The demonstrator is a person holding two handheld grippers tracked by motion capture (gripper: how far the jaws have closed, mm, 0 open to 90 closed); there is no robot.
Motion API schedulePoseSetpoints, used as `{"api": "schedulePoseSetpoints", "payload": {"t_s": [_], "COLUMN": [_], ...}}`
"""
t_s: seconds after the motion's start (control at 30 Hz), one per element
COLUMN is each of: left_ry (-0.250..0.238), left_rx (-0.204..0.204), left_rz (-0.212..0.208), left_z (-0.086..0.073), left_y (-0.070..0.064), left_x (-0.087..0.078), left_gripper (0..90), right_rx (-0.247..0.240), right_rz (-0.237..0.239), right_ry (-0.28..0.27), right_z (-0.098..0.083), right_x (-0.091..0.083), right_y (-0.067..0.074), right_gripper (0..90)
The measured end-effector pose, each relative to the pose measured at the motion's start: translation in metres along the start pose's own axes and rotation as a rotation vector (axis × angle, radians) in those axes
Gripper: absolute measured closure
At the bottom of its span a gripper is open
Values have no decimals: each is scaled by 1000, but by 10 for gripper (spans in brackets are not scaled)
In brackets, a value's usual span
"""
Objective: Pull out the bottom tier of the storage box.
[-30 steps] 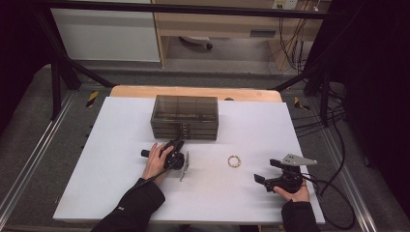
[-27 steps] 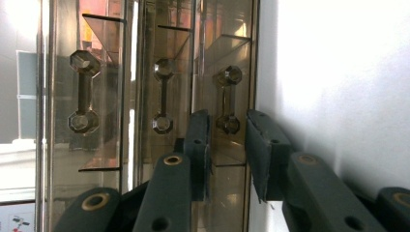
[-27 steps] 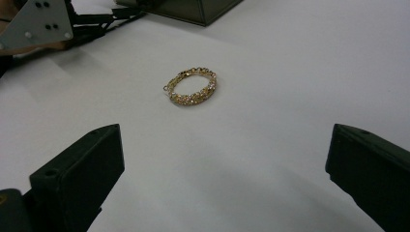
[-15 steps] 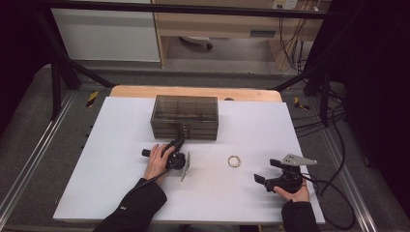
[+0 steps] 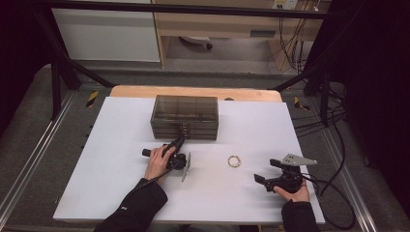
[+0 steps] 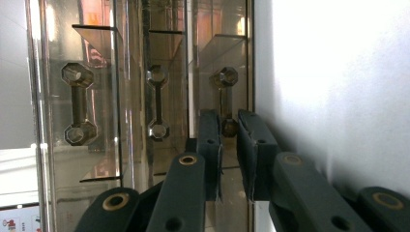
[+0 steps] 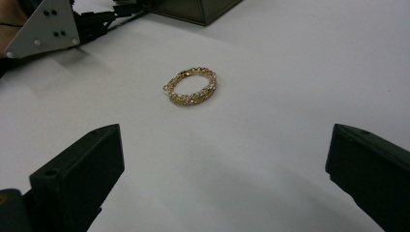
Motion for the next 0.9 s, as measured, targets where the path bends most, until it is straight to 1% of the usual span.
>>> {"api": "schedulePoseSetpoints", "payload": {"t_s": [0.3,0.6,0.77,0.8,0.83,0.87,0.9], "left_ry": [6,4,-5,-3,-24,-20,-13], "left_rx": [23,26,28,33,32,28,32], "left_rz": [13,2,-7,-5,1,-19,-30], "left_z": [0,0,0,0,1,0,-2], "left_y": [1,1,0,1,2,0,-2], "left_x": [-1,-2,-4,-6,-8,-9,-9], "left_gripper": [807,808,812,817,900,900,900], "right_rx": [-3,-2,-3,-2,-1,-3,-2], "right_rz": [-2,-1,-1,-2,-1,-1,0], "right_ry": [-1,-1,0,1,1,0,-1], "right_z": [0,0,0,0,0,0,0], "right_x": [0,-1,0,0,0,0,0], "right_y": [0,0,0,0,0,0,0], "right_gripper": [7,7,7,7,7,7,7]}}
Point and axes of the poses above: each handheld gripper's, and its own axes: x roughly forward along the jaws, z roughly out of its top, y roughly to its left, the point moved 8 cm from there along x, roughly forward along the jaws, and after that the axes turned 8 degrees about z, right-handed, at the moved point
